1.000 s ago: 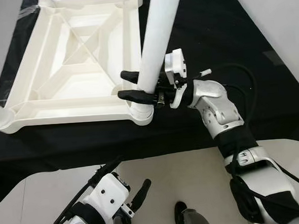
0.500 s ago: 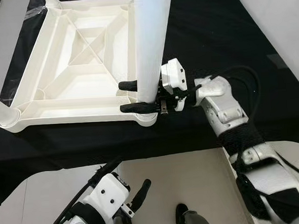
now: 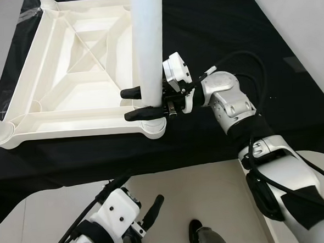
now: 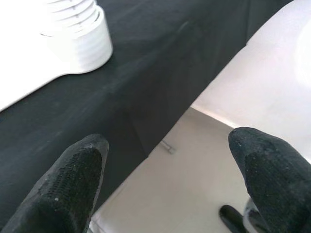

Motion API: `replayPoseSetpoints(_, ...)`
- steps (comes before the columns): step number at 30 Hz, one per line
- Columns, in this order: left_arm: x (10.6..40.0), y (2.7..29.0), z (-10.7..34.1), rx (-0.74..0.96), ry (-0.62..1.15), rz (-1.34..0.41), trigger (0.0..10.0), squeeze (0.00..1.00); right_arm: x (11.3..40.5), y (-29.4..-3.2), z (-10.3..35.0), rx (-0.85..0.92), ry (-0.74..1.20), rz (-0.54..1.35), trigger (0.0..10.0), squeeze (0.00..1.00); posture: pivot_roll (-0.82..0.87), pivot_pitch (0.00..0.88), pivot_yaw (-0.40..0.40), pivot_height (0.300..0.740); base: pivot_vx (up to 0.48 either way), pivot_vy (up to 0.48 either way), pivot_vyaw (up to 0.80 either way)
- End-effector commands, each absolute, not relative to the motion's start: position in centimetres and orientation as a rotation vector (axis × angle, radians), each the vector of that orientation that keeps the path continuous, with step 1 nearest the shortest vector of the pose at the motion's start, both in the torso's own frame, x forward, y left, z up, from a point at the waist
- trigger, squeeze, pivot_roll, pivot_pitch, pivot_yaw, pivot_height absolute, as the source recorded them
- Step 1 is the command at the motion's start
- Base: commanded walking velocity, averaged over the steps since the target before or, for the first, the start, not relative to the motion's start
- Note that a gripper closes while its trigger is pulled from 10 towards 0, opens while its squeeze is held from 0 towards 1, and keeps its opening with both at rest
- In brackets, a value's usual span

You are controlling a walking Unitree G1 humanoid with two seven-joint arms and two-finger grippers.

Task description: Building children table

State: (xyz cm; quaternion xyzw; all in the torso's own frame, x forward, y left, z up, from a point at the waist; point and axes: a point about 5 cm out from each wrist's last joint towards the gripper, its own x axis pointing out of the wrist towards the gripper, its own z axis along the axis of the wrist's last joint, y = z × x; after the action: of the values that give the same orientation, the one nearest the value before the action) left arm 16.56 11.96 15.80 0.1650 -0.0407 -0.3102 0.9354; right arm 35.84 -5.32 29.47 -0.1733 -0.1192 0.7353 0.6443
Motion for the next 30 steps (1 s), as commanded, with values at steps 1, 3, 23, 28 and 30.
replayPoseSetpoints(1, 15.8, 11.8, 15.7, 0.338, -0.058, -0.663, 10.0, 0.00, 35.6, -4.9, 26.4, -0.332, -0.117, 1.774, 10.0, 0.00, 0.12, 0.426, -0.026, 0.740, 0.000, 0.000, 0.00)
replayPoseSetpoints(3, 15.8, 12.0, 16.1, 0.373, -0.076, -0.645, 10.0, 0.00, 35.6, -4.8, 26.5, -0.311, -0.114, 1.804, 10.0, 0.00, 0.12, 0.430, -0.027, 0.740, 0.000, 0.000, 0.00)
replayPoseSetpoints(23, 14.3, 13.7, 17.4, 0.452, -0.074, -0.495, 10.0, 0.00, 34.6, -3.0, 28.2, -0.511, -0.113, 1.939, 10.0, 0.00, 0.19, 0.500, -0.043, 0.740, 0.000, 0.000, 0.00)
replayPoseSetpoints(28, 13.8, 13.7, 17.5, 0.442, -0.070, -0.489, 10.0, 0.00, 34.4, -2.5, 28.0, -0.520, -0.086, 1.964, 10.0, 0.00, 0.18, 0.507, -0.050, 0.740, 0.000, 0.000, 0.00)
replayPoseSetpoints(30, 13.7, 13.6, 17.6, 0.438, -0.070, -0.487, 10.0, 0.00, 34.3, -2.3, 27.9, -0.495, -0.078, 1.974, 10.0, 0.00, 0.18, 0.509, -0.054, 0.740, 0.000, 0.000, 0.00)
